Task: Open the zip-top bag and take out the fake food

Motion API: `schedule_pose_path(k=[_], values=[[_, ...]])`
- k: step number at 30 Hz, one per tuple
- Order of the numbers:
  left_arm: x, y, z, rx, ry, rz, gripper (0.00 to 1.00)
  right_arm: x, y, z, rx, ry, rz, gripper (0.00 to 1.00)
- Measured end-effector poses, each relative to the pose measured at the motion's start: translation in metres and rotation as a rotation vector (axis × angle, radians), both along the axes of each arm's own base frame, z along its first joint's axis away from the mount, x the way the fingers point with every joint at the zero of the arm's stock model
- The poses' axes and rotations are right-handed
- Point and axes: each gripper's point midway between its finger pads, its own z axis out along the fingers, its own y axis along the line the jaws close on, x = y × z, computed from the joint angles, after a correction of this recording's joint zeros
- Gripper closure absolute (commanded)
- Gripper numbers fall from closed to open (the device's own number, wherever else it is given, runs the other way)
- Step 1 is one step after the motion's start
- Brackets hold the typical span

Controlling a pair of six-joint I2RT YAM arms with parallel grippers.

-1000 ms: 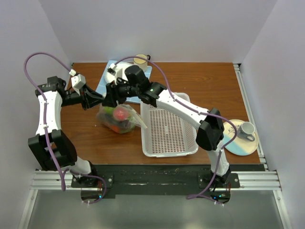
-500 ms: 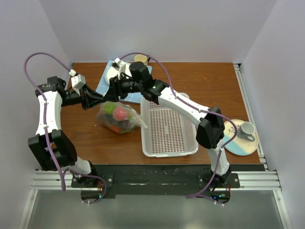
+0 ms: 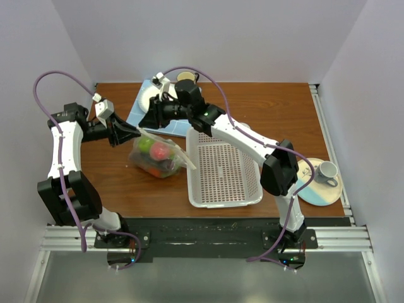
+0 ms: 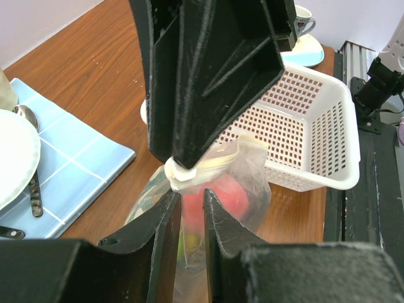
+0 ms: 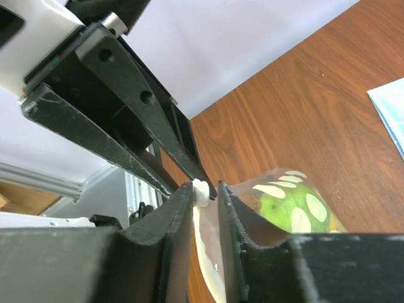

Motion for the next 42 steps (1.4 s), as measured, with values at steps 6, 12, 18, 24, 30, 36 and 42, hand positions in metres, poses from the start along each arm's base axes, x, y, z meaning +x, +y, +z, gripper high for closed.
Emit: schedule_pose_path(k=[6, 12, 18, 24, 30, 36, 42], values=[[-0.001, 0.000, -0.003, -0.003, 0.008, 0.000, 0.74, 0.000, -0.001, -0.007, -0.009, 0.018, -0.003, 0.58], [-0.001, 0.000, -0.003, -0.002, 0.008, 0.000, 0.74, -0.001, 0.000, -0.004, 0.004, 0.024, -0.001, 0.69], [-0.001, 0.000, -0.003, -0.003, 0.008, 0.000, 0.74, -0.004, 0.003, -0.004, 0.025, 0.044, 0.012, 0.78], [-0.001, 0.000, -0.003, -0.002, 0.008, 0.000, 0.74, -0.005, 0.002, -0.013, 0.018, 0.069, 0.013, 0.74], [-0.002, -0.001, -0.005, -0.004, 0.014, 0.000, 0.74, -0.006, 0.002, -0.018, 0.016, 0.084, 0.014, 0.84], [-0.002, 0.000, -0.007, 0.000, 0.017, 0.000, 0.74, -0.007, 0.003, -0.024, 0.025, 0.090, 0.018, 0.98], [-0.002, 0.000, -0.009, -0.001, 0.026, -0.001, 0.74, -0.014, -0.006, -0.031, 0.009, 0.099, 0.011, 1.00]])
